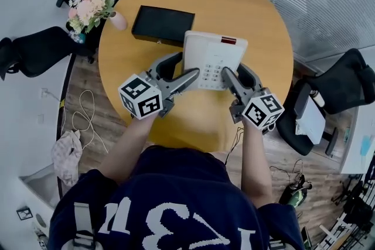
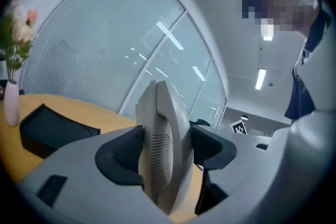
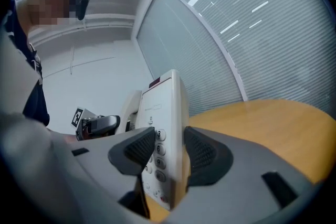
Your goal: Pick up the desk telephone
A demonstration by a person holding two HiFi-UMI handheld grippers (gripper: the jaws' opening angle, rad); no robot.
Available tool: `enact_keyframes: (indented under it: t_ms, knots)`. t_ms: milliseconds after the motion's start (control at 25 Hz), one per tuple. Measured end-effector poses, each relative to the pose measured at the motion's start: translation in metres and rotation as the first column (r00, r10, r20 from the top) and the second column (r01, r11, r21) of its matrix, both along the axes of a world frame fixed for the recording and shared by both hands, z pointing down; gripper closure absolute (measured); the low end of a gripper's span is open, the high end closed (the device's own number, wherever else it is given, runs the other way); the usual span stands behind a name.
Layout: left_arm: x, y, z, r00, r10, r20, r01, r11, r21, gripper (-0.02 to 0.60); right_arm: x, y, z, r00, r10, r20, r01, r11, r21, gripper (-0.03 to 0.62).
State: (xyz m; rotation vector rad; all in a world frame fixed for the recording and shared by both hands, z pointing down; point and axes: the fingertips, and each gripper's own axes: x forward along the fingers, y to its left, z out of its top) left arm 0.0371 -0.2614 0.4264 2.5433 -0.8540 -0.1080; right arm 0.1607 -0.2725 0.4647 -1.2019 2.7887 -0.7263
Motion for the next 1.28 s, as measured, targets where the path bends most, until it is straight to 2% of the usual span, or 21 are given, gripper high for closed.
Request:
enact_keyframes:
  t_ms: [160,400,600,920,1280]
  knots:
    - [-0.007,-0.003,-0.046,1.0,-0.015,0.012,0.013,0.992,0.122,0.282,-0.007,-0.008,-0.043,1.0,-0.004,0.012,0.003,0.995,0.101,0.398]
    - [-0.012,0.0,-0.086,0.999,-0.035,0.039,0.025,0.97,0.24,0.282,-0.015,-0.011,-0.084,1.0,-0.003,0.019,-0.001,0.98,0.199,0.399]
    - [-0.02,0.004,-0.105,0.999,-0.046,0.008,0.042,0.961,0.272,0.282,-0.022,-0.008,-0.106,1.0,-0.009,0.019,0.004,0.969,0.246,0.399]
    - [-0.022,0.007,-0.123,0.999,-0.037,0.02,0.029,0.946,0.321,0.282,-0.024,-0.005,-0.123,1.0,-0.005,0.022,-0.001,0.962,0.272,0.401]
    - [-0.021,0.007,-0.133,0.999,-0.034,0.013,0.027,0.94,0.34,0.282,-0.023,-0.005,-0.134,1.0,0.003,0.018,-0.008,0.958,0.288,0.401]
